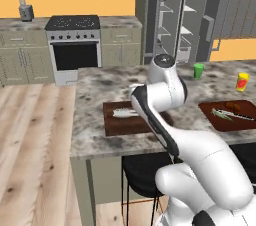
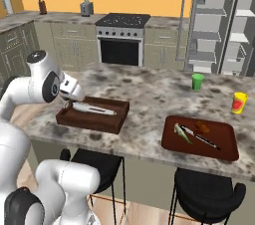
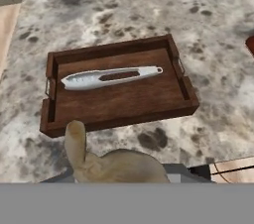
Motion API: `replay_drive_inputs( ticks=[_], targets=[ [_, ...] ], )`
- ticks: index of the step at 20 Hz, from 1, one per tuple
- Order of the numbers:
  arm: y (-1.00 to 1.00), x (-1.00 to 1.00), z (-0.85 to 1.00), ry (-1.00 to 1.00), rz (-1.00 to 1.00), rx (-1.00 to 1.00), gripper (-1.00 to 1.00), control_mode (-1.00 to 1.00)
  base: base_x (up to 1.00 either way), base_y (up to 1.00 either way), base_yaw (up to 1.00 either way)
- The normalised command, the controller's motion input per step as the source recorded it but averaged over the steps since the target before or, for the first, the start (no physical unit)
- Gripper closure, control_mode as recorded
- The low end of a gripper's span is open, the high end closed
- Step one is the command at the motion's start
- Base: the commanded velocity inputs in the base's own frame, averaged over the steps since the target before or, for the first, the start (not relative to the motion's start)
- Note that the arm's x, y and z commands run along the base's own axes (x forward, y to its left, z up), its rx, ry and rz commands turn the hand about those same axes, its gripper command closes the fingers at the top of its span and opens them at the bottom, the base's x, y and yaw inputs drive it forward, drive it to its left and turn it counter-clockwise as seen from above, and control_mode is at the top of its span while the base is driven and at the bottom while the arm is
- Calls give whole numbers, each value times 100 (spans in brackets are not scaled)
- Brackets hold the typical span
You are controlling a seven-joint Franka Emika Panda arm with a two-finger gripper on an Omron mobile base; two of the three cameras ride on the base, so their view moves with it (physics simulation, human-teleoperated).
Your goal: Gather the garlic and mushroom from the fridge and place them on a tray on the dining counter. Then gather the chicken drumstick and fish from the fridge and place them on the other tray.
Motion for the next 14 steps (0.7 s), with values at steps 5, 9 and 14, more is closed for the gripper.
replay_drive_inputs(
  ticks=[5, 9, 14],
  targets=[
    [14, 59, -30, 5, 2, 0, 100, -100, 0, 0, 0],
    [17, 42, -50, 6, 4, 0, 100, -100, 0, 0, 0],
    [9, 30, -48, 7, 3, 0, 100, -100, 0, 0, 0]
  ],
)
